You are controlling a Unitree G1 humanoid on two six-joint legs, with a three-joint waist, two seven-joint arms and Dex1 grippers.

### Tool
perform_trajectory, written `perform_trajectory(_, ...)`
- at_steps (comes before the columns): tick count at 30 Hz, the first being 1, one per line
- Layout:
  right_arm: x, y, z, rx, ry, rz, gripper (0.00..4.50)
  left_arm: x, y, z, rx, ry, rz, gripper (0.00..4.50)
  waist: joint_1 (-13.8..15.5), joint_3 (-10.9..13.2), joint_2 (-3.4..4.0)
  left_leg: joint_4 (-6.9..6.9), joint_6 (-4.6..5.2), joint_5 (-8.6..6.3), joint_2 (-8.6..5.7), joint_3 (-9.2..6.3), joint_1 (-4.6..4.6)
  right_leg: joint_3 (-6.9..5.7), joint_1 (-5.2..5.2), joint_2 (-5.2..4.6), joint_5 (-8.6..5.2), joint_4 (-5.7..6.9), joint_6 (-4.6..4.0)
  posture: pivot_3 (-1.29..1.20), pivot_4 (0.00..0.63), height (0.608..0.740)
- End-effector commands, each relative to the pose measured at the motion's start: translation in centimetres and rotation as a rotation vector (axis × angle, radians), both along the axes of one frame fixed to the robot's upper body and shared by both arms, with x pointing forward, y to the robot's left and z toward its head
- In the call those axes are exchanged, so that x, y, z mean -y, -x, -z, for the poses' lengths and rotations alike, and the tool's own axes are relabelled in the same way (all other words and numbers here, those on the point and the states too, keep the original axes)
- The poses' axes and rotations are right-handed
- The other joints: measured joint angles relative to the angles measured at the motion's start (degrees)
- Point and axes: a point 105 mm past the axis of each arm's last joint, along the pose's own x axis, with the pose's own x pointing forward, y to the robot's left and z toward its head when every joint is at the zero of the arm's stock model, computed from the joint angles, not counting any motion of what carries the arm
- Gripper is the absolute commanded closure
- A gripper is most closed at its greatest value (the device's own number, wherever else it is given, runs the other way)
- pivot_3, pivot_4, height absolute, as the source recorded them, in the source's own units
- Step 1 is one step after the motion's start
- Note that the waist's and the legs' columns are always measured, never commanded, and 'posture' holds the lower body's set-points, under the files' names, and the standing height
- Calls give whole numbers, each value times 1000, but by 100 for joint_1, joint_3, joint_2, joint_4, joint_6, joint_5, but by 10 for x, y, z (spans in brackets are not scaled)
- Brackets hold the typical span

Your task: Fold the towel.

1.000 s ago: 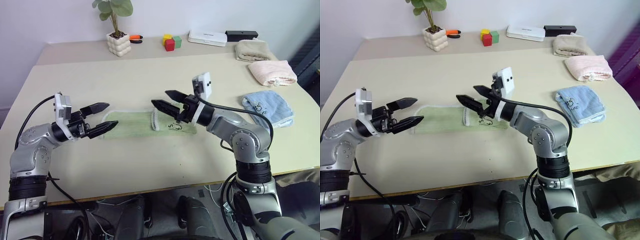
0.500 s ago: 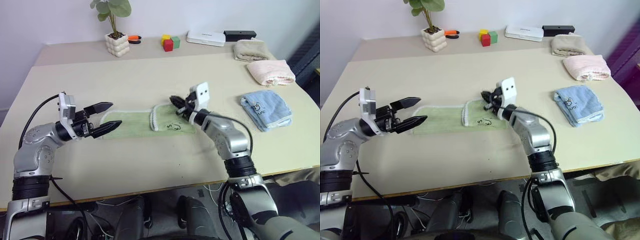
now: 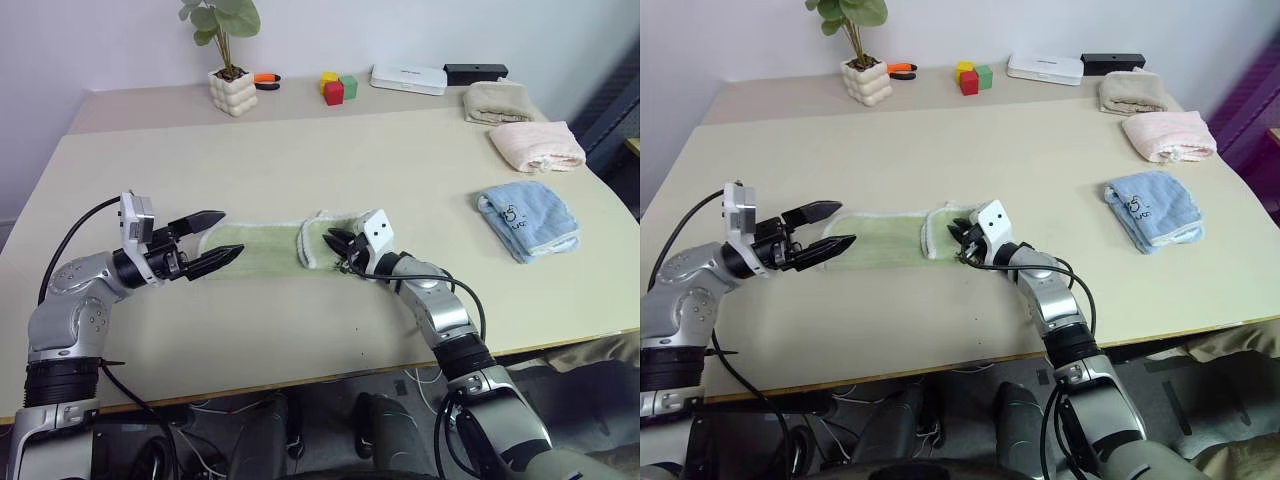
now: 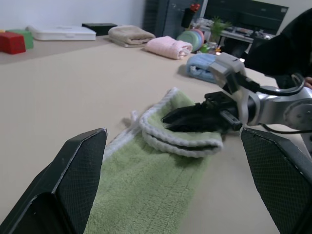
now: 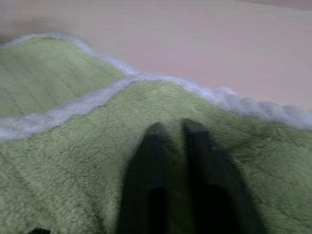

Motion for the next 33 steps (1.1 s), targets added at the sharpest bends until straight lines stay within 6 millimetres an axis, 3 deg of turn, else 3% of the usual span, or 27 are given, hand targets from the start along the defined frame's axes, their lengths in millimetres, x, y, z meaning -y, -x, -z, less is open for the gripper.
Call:
perform_trajectory(1, 0, 0, -10, 30, -23, -8, 1617, -3, 1, -2, -68, 45, -47, 0, -3, 1, 1, -1, 0, 0, 0, 0, 0, 0, -1, 0, 0, 0, 0, 0, 150, 740)
perform_trajectory(4, 4, -2, -23, 76, -15, -12, 105, -2, 5, 1, -166, 110, -76, 0, -4, 1, 1, -1, 0, 1, 0, 0, -1, 0, -1, 0, 0, 1, 0, 0, 150, 740)
perform_trajectory(5, 3, -1, -27, 76, -31, -22, 41, 0, 7, -1, -185, 144, -76, 0, 2, 1, 1, 0, 0, 1, 0, 0, -2, 1, -2, 0, 0, 1, 1, 0, 150, 740)
perform_trajectory(10, 4, 6, -48, 124, -43, -91, 41, 11, 26, -10, -206, 287, -115, 0, 18, 2, 1, 2, 0, 1, -2, -3, -3, 2, -1, -4, 0, 0, 0, 0, 150, 740)
perform_trajectory(14, 12, 19, -82, 205, -13, -196, 41, 2, 36, -12, -292, 435, -241, 0, 21, 3, 2, 4, -1, 1, 0, -8, -3, 3, 0, -5, 1, 2, 0, 0, 150, 740)
perform_trajectory(18, 26, 36, -108, 236, 10, -318, 41, -1, 42, 7, -448, 529, -346, 0, 53, 3, 1, 7, 1, 0, -2, -12, -2, 0, 3, -8, 1, 1, -1, 0, 150, 740)
perform_trajectory(21, 35, 46, -106, 217, 75, -381, 41, -2, 44, 32, -590, 574, -453, 0, 60, 2, -2, 8, 22, -13, -4, -13, -1, -3, 8, -10, -8, -5, -15, 0, 150, 740)
perform_trajectory(25, 35, 46, -104, 206, 77, -379, 41, 2, 49, 37, -690, 812, -507, 0, 60, 2, -3, 14, 31, -18, -7, -14, -1, -4, 10, -27, -8, -6, -20, 0, 150, 740)
perform_trajectory(33, 22, 45, -101, 214, 38, -359, 41, 8, 42, 56, -801, 840, -659, 0, 78, 3, -5, 16, 32, -20, -9, -17, -2, -5, 15, -29, -8, -13, -29, 0, 150, 740)
